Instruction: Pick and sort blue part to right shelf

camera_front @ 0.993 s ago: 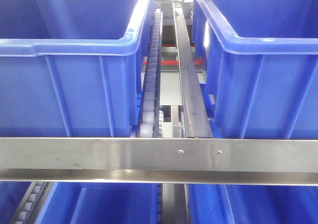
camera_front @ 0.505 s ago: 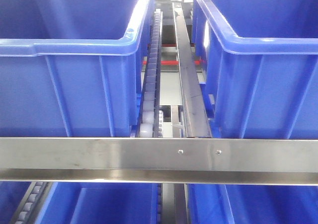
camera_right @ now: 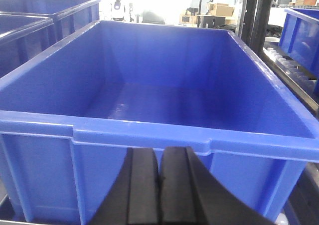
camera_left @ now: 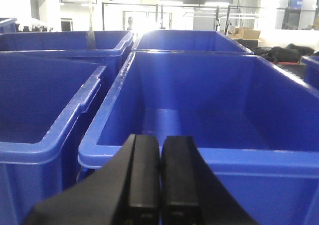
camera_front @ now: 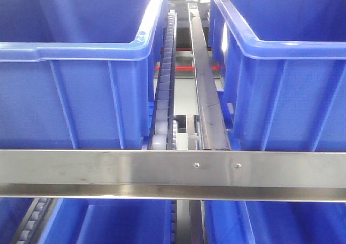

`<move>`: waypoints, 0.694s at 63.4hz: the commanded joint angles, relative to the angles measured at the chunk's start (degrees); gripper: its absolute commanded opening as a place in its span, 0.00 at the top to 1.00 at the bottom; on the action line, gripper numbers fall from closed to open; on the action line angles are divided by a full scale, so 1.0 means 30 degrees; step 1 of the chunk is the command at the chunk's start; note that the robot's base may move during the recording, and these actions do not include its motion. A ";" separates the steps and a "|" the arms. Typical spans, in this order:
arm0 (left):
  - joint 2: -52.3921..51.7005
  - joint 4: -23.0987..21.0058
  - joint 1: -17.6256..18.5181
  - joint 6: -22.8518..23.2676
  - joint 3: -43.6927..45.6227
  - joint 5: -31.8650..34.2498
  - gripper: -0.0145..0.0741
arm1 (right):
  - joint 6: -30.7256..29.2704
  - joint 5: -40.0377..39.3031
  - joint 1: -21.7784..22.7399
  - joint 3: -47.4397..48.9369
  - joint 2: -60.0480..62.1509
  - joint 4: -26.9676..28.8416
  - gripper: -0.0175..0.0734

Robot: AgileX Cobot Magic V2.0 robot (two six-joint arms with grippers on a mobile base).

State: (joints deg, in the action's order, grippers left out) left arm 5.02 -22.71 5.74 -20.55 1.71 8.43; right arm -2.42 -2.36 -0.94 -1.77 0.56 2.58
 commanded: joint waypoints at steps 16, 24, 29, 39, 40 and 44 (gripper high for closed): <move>-0.2183 0.4674 -0.0993 0.4485 -0.1109 0.0197 0.70 | -0.0111 -0.1662 0.0153 0.0418 0.0426 -0.0197 0.77; -0.2230 0.4674 -0.0948 0.4485 -0.1159 -0.0776 0.70 | -0.0111 -0.1646 0.0153 0.0418 0.0426 -0.0197 0.77; -0.2230 0.4674 -0.0948 0.4485 -0.1159 -0.1937 0.70 | -0.0111 -0.1646 0.0153 0.0418 0.0426 -0.0197 0.77; -0.2230 0.4674 -0.0948 0.4485 -0.1159 -0.1956 0.70 | -0.0111 -0.1646 0.0153 0.0418 0.0426 -0.0197 0.77; -0.2230 0.4674 -0.0948 0.4485 -0.1159 -0.1913 0.70 | -0.0111 -0.1646 0.0153 0.0418 0.0426 -0.0197 0.77; -0.2230 0.4674 -0.0948 0.4485 -0.1159 -0.1879 0.70 | -0.0111 -0.1646 0.0153 0.0418 0.0426 -0.0197 0.77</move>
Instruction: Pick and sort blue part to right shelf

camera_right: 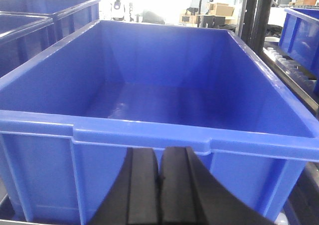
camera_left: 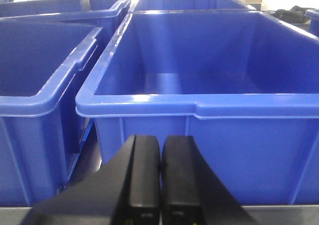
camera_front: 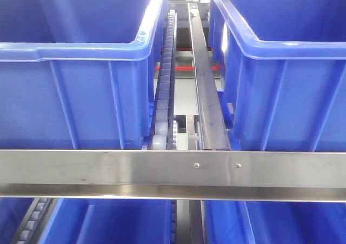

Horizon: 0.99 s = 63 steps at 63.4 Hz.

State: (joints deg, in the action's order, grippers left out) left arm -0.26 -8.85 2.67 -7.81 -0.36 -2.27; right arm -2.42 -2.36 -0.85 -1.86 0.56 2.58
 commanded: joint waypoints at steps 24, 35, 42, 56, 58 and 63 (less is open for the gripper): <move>-0.0468 0.0054 0.0073 0.0239 -0.0470 0.1654 0.70 | -0.0111 -0.1646 0.0123 0.0449 0.0426 -0.0197 0.77; -0.0468 0.0054 0.0073 0.0239 -0.0470 0.1654 0.70 | -0.0111 -0.1646 0.0123 0.0449 0.0426 -0.0197 0.77; -0.0468 0.0054 0.0073 0.0239 -0.0470 0.1654 0.70 | -0.0111 -0.1646 0.0123 0.0449 0.0426 -0.0197 0.77; -0.0468 0.0054 0.0073 0.0239 -0.0470 0.1654 0.70 | -0.0111 -0.1646 0.0123 0.0449 0.0426 -0.0197 0.77; -0.0468 0.0054 0.0073 0.0239 -0.0470 0.1654 0.70 | -0.0111 -0.1646 0.0123 0.0449 0.0426 -0.0197 0.77; -0.0468 0.0054 0.0073 0.0239 -0.0470 0.1654 0.70 | -0.0111 -0.1646 0.0123 0.0449 0.0426 -0.0197 0.77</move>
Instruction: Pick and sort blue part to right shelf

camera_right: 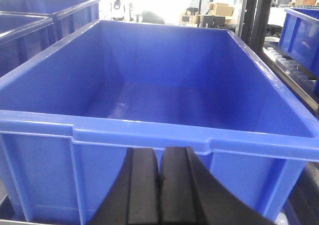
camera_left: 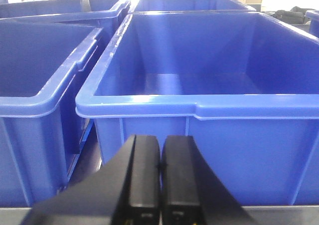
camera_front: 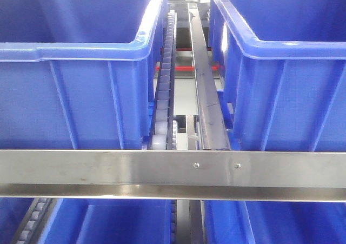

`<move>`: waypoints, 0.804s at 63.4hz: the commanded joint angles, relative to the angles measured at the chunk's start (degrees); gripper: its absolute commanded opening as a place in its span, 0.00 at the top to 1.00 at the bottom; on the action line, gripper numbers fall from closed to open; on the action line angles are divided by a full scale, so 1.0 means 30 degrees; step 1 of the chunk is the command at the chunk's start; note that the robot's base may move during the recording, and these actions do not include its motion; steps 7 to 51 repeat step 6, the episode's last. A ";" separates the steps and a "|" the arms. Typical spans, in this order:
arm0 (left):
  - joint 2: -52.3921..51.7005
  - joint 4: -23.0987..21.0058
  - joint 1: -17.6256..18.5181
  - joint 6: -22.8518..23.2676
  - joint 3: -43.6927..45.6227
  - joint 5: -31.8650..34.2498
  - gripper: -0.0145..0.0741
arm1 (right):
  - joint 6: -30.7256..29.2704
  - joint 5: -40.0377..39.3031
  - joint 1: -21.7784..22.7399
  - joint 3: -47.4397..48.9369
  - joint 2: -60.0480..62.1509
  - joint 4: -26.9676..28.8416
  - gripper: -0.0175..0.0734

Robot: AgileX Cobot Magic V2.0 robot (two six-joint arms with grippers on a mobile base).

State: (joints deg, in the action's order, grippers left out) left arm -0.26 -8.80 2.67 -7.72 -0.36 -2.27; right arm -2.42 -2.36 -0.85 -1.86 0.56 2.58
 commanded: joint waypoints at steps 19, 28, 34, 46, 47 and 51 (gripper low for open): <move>-0.0468 0.0039 0.0073 0.0209 -0.0470 0.1654 0.70 | -0.0111 -0.1646 0.0123 0.0449 0.0426 -0.0197 0.77; -0.0468 0.0039 0.0073 0.0209 -0.0470 0.1654 0.70 | -0.0111 -0.1646 0.0123 0.0449 0.0426 -0.0197 0.77; -0.0468 0.0039 0.0073 0.0209 -0.0470 0.1654 0.70 | -0.0111 -0.1646 0.0123 0.0449 0.0426 -0.0197 0.77; -0.0468 0.0039 0.0073 0.0209 -0.0470 0.1654 0.70 | -0.0111 -0.1646 0.0123 0.0449 0.0426 -0.0197 0.77; -0.0468 0.0039 0.0073 0.0209 -0.0470 0.1654 0.70 | -0.0111 -0.1646 0.0123 0.0449 0.0426 -0.0197 0.77; -0.0468 0.0039 0.0073 0.0209 -0.0470 0.1654 0.70 | -0.0111 -0.1646 0.0123 0.0449 0.0426 -0.0197 0.77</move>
